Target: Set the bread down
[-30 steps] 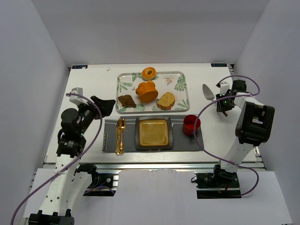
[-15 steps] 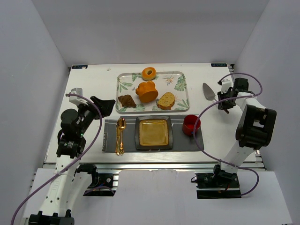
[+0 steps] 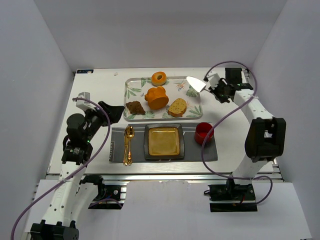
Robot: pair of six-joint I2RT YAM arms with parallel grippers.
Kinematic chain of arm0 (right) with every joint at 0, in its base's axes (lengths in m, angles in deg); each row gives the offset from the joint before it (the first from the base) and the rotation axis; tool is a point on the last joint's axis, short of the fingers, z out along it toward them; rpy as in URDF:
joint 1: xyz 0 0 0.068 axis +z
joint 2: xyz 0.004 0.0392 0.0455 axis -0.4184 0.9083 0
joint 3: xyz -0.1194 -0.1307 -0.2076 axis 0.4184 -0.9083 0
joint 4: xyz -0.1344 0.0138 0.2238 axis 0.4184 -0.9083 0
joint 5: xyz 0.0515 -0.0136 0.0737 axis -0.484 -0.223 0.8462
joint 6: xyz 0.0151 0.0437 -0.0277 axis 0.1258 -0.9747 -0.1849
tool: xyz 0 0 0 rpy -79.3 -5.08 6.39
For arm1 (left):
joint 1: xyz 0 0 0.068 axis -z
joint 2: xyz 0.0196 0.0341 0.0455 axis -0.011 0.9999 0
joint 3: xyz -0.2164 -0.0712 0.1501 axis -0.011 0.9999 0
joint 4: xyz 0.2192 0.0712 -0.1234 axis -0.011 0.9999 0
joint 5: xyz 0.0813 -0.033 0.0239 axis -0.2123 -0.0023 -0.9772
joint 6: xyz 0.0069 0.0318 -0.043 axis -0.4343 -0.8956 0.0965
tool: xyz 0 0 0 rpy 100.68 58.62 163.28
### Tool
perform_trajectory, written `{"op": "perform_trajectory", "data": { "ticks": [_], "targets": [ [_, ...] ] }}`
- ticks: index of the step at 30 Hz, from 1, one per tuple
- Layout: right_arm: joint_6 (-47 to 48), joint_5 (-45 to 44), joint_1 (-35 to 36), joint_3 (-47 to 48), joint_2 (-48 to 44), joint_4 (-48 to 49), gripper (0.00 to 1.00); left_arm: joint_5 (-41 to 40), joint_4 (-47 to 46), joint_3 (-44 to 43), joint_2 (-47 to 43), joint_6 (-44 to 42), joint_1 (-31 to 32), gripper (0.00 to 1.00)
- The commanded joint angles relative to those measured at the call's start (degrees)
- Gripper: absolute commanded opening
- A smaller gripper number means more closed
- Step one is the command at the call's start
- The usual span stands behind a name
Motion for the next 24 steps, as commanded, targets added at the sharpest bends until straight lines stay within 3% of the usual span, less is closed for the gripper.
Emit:
{"op": "perform_trajectory", "data": {
  "ticks": [1,12,24],
  "targets": [
    [4.88,-4.97,2.27,7.09,3.86,-3.87,0.00,1.46,-0.79,-1.33,-0.22,0.08,0.20,0.93],
    [16.91,-12.71,5.26,15.81,13.36,-9.86,0.00,1.90,0.09,-0.54,-1.63,1.31,0.20,0.93],
    [28.51,-12.54,7.11,7.38,9.50,-9.87,0.00,2.17,0.70,-0.54,-1.72,1.05,0.20,0.93]
  ]
}}
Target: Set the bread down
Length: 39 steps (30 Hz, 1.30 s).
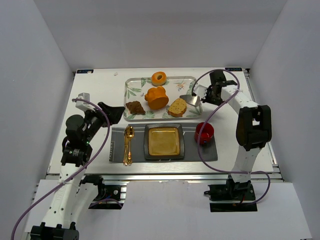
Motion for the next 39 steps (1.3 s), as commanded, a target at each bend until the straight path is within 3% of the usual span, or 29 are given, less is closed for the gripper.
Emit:
{"op": "perform_trajectory", "data": {
  "ticks": [1,15,24,39],
  "targets": [
    [6.40,-1.10,0.29,-2.88,-3.90,0.47,0.00,0.81,0.50,-0.54,-0.58,-0.11,0.20,0.93],
    [9.39,-1.20,-0.68,-12.02,-10.41,5.66,0.00,0.90,0.33,0.25,-1.20,0.15,0.20,0.93],
    [11.85,0.12,-1.12,-13.43,-12.96,3.21,0.00,1.25,-0.28,0.86,-1.55,0.33,0.20,0.93],
    [12.03,3.64,0.99,-9.83,-8.66,-1.28,0.00,0.63,0.86,0.86,-2.69,0.33,0.20,0.93]
  ]
}}
